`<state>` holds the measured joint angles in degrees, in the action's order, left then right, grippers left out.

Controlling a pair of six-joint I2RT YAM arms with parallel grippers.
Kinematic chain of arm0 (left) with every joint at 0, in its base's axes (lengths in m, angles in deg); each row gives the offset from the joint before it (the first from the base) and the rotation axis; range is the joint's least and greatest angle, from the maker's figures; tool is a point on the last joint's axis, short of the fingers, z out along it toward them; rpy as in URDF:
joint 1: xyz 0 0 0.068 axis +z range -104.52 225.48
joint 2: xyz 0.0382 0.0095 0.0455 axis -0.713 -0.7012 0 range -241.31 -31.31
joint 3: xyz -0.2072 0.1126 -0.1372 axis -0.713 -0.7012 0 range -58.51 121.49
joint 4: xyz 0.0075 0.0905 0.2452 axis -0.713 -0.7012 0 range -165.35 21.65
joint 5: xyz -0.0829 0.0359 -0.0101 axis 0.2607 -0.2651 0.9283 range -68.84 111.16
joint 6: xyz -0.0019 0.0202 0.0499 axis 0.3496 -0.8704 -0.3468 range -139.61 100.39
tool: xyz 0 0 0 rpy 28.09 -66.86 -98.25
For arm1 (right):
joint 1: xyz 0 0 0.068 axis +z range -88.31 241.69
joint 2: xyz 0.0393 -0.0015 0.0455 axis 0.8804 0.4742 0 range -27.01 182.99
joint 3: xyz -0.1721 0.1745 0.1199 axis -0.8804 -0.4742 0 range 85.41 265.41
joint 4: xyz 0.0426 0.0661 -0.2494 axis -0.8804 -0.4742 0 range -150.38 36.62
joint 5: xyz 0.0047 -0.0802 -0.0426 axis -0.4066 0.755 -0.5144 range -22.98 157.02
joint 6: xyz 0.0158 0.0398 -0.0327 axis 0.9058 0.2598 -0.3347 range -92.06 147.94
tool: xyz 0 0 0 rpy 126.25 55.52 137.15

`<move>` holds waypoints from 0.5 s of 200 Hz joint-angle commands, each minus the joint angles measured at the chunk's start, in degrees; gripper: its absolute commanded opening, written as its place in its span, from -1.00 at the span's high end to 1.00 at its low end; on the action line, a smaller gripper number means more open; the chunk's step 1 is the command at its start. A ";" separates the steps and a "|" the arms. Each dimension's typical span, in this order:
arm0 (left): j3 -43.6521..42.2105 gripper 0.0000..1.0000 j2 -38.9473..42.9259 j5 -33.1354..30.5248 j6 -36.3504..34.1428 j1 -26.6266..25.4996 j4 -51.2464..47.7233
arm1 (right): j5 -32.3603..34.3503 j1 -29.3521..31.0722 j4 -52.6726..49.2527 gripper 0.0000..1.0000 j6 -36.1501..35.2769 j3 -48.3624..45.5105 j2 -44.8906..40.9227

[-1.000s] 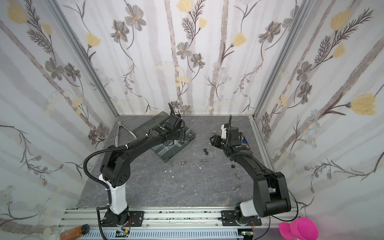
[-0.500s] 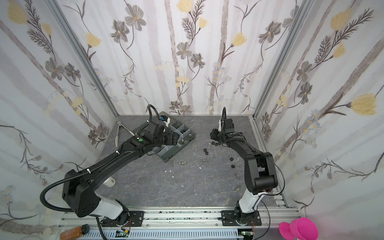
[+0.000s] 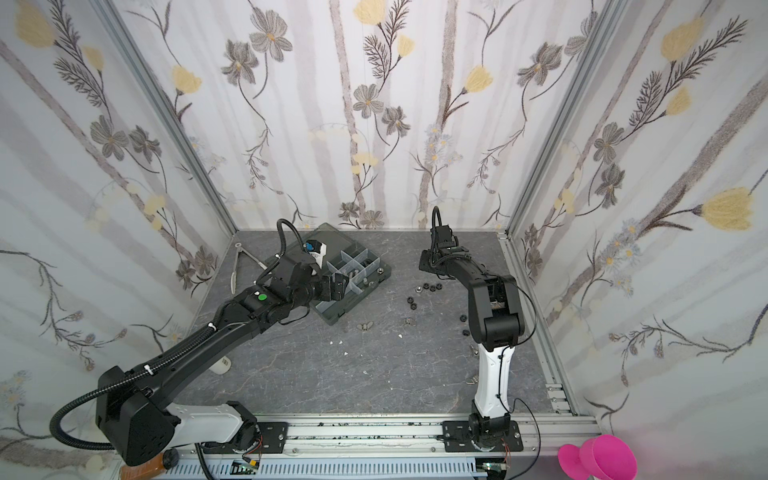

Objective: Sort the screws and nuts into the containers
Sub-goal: 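Lower the right gripper onto a lone silver hex nut and close it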

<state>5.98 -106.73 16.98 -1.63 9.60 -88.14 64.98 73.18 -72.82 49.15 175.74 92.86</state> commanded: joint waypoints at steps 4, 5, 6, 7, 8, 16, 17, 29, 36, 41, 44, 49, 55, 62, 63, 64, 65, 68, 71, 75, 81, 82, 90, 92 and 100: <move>-0.22 -0.93 -0.16 1.19 -0.40 0.18 2.43 | 2.42 -0.06 -2.15 0.01 -0.93 3.59 2.96; -0.19 -0.92 -0.12 1.15 -0.40 0.19 2.45 | 2.41 -0.06 -2.12 0.01 -0.92 3.74 3.02; -0.17 -0.92 -0.14 1.17 -0.40 0.19 2.47 | 2.44 -0.06 -2.24 0.01 -0.91 3.95 3.23; -0.16 -0.92 -0.16 1.19 -0.44 0.19 2.47 | 2.46 -0.06 -2.30 0.01 -0.91 4.10 3.38; -0.16 -0.93 -0.12 1.19 -0.47 0.19 2.47 | 2.47 -0.06 -2.33 0.01 -0.91 4.26 3.45; -0.15 -0.93 -0.23 1.20 -0.53 0.28 2.56 | 2.79 -0.13 -2.72 0.00 -0.91 5.37 4.52; -0.15 -0.93 -0.29 1.20 -0.55 0.28 2.56 | 2.81 -0.14 -2.76 0.01 -0.91 5.51 4.64; -0.32 -0.93 -0.39 1.11 -0.58 0.28 2.65 | 3.43 -0.15 -3.29 0.00 -0.91 7.33 6.06; -0.53 -0.93 -0.38 1.11 -0.58 0.22 2.78 | 3.74 -0.15 -3.60 0.00 -0.91 8.17 6.82; -0.63 -0.93 -0.35 1.07 -0.57 0.28 2.89 | 3.88 -0.15 -3.75 0.00 -0.91 8.81 7.43; -0.78 -0.93 -0.32 1.10 -0.50 0.28 2.98 | 3.90 -0.23 -3.90 0.00 -0.95 9.30 7.73; -0.93 -0.93 -0.26 1.11 -0.49 0.33 3.16 | 3.98 -0.24 -4.18 0.00 -0.91 9.89 8.32; -1.23 -0.93 -0.25 1.18 -0.45 0.35 3.41 | 3.98 -0.37 -4.41 0.01 -0.90 10.71 9.12; -1.53 -0.94 -0.26 1.27 -0.49 0.34 3.67 | 4.12 -0.41 -4.70 0.00 -0.91 11.47 9.96; -1.54 -0.94 -0.26 1.28 -0.49 0.35 3.69 | 4.14 -0.41 -4.76 0.00 -0.95 11.59 10.08; -1.59 -0.94 -0.26 1.33 -0.49 0.36 3.74 | 4.14 -0.45 -4.79 0.00 -0.93 11.70 10.19; -1.66 -0.95 -0.26 1.35 -0.49 0.37 3.77 | 4.24 -0.48 -4.80 0.01 -0.92 11.88 10.33; -1.81 -0.96 -0.25 1.44 -0.49 0.44 3.93 | 4.35 -0.50 -4.94 0.00 -0.91 12.27 10.74; -1.94 -0.97 -0.30 1.46 -0.49 0.38 4.01 | 4.45 -0.61 -5.09 0.00 -0.91 12.64 11.03; -2.07 -0.98 -0.41 1.69 -0.54 0.44 4.12 | 4.50 -0.59 -5.27 0.01 -0.96 13.04 11.44; -2.17 -0.98 -0.61 1.89 -0.50 0.37 4.30 | 4.51 -0.73 -5.62 0.00 -0.90 13.69 12.19; -2.17 -0.98 -0.61 1.94 -0.49 0.37 4.31 | 4.51 -0.75 -5.61 0.00 -0.91 13.85 12.25; -2.17 -0.99 -0.89 2.22 -0.49 0.39 4.32 | 4.27 -0.92 -5.79 0.01 -0.96 14.39 12.99; -2.17 -0.99 -0.96 2.29 -0.49 0.38 4.32 | 4.25 -0.93 -5.79 0.01 -0.88 14.56 13.08; -2.31 -0.99 -1.30 2.37 -0.49 0.51 4.41 | 4.24 -1.03 -5.79 0.00 -0.95 14.92 13.57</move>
<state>4.03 -107.32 18.40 -1.68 9.93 -86.37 68.50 72.44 -77.02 48.62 189.18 105.10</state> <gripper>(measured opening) 0.995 0.498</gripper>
